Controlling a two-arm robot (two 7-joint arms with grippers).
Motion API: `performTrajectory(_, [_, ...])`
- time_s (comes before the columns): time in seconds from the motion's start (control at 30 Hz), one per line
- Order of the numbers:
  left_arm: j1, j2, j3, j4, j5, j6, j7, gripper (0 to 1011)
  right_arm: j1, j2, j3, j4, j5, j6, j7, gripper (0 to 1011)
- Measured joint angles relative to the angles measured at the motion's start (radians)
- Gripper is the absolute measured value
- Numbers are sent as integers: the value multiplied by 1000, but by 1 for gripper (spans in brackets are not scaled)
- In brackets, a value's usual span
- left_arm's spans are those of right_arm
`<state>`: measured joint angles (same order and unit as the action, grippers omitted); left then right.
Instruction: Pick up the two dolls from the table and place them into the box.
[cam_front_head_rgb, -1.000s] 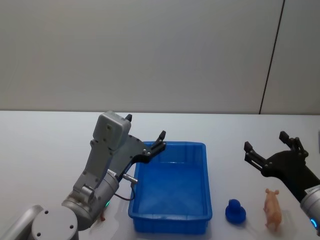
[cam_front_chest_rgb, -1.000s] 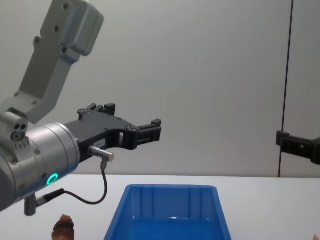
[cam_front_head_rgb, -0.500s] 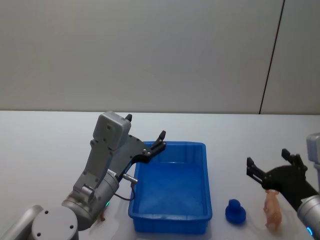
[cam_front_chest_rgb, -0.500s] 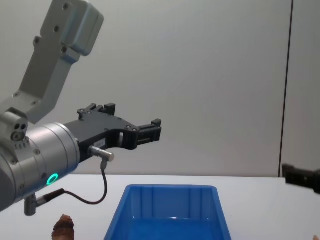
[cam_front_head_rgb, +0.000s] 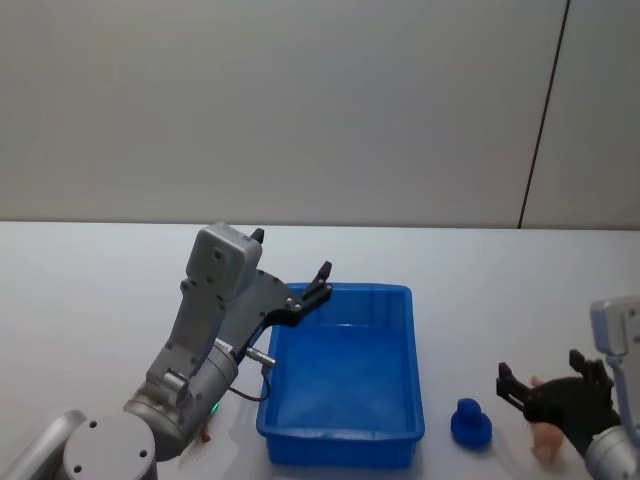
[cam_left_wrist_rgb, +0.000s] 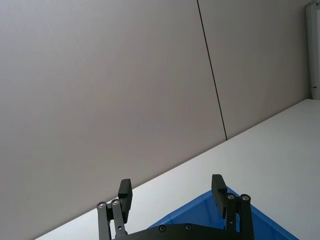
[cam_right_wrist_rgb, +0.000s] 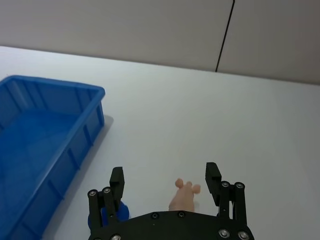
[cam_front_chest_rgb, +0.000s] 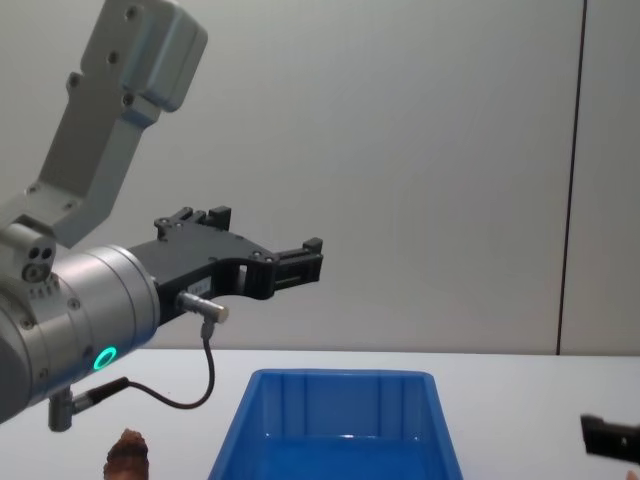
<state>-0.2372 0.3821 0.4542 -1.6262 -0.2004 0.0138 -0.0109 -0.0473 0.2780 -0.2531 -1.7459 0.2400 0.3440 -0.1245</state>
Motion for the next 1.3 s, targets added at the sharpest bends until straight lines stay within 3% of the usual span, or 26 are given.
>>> performTrajectory(0.3, [0,0,0,0,0,0,0,1001,-36,-28,-15,-13,0,74,-90,1001])
performTrajectory(0.67, [0,0,0,0,0,0,0,1001,-66,-58,-24,-11,1,107,-167,1001])
performTrajectory(1.3, [0,0,0,0,0,0,0,1001,-60,-90,-13,52,-4,57,-174,1001])
